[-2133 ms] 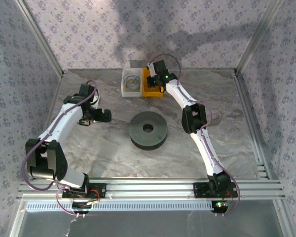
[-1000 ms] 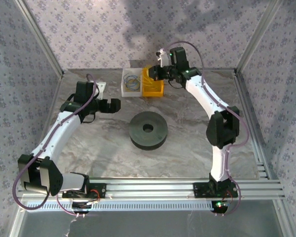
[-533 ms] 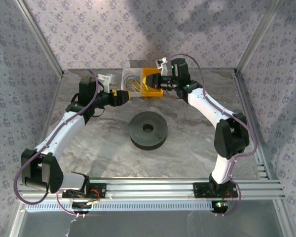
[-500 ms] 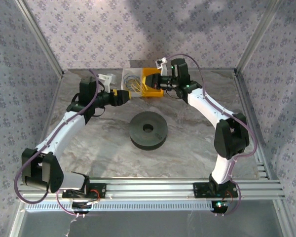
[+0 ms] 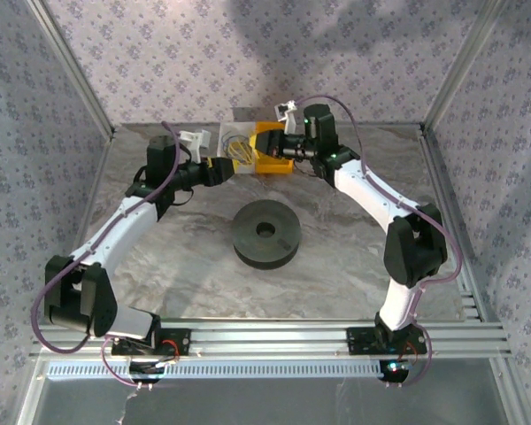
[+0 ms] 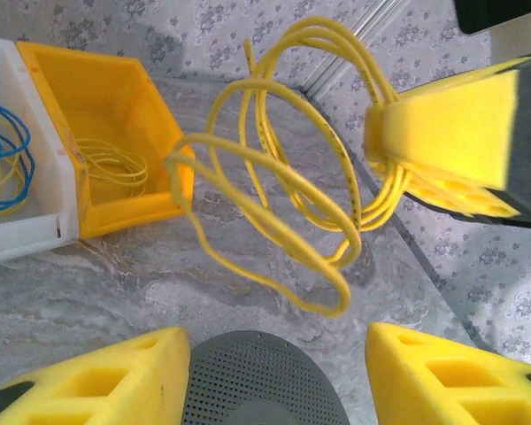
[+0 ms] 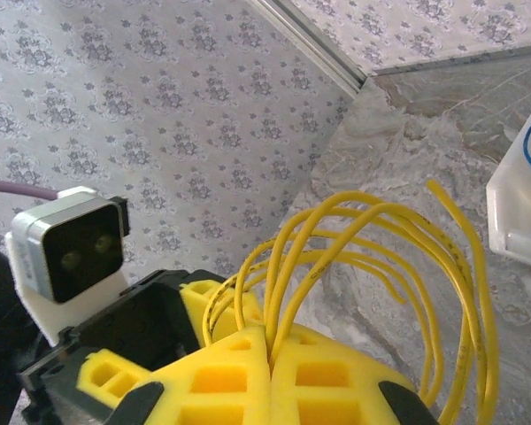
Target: Wrap the cables
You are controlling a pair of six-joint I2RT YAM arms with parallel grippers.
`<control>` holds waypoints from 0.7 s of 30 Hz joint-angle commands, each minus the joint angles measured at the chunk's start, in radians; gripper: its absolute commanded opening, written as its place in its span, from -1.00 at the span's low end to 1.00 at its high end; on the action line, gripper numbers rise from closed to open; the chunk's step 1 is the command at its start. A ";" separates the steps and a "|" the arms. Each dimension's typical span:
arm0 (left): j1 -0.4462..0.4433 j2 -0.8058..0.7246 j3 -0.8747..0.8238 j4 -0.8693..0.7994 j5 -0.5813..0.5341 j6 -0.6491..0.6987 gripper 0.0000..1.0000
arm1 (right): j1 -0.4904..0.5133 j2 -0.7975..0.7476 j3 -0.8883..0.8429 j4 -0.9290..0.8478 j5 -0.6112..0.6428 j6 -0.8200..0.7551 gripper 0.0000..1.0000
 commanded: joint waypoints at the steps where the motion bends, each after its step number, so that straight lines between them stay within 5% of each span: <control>1: -0.006 0.004 0.002 0.057 0.035 -0.015 0.07 | 0.014 -0.020 -0.004 0.025 -0.013 -0.002 -1.00; 11: -0.006 0.014 -0.002 0.056 0.029 -0.019 -0.28 | 0.026 -0.009 -0.003 0.043 -0.028 0.009 -1.00; 21: -0.006 0.019 0.002 0.017 -0.004 -0.006 -0.97 | 0.025 -0.036 -0.020 0.042 -0.040 -0.002 -1.00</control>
